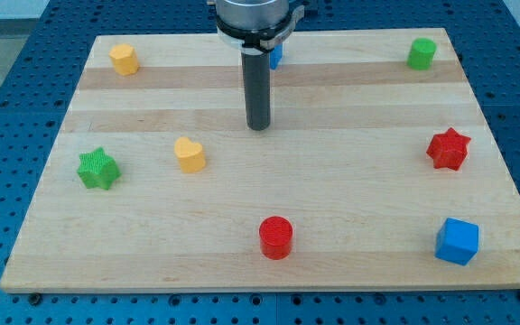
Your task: Move the yellow heart to the bottom left corner of the board
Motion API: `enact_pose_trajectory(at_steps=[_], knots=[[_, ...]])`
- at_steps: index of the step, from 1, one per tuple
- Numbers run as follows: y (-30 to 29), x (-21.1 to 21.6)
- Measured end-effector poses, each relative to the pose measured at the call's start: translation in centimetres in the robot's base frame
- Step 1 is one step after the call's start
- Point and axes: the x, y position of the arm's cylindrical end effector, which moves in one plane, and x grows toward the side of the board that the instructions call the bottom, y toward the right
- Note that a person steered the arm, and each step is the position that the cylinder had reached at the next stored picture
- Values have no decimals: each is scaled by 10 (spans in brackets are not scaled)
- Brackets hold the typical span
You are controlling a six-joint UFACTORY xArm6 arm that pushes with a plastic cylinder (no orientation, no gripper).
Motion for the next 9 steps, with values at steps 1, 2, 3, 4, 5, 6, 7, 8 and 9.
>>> enact_pose_trajectory(at_steps=[1,2,3,4,5,6,7,8,9], knots=[[0,-1],[0,-1],[0,-2],[0,-2],[-11,-1],[-69,34],[-85,49],[-85,49],[-88,61]])
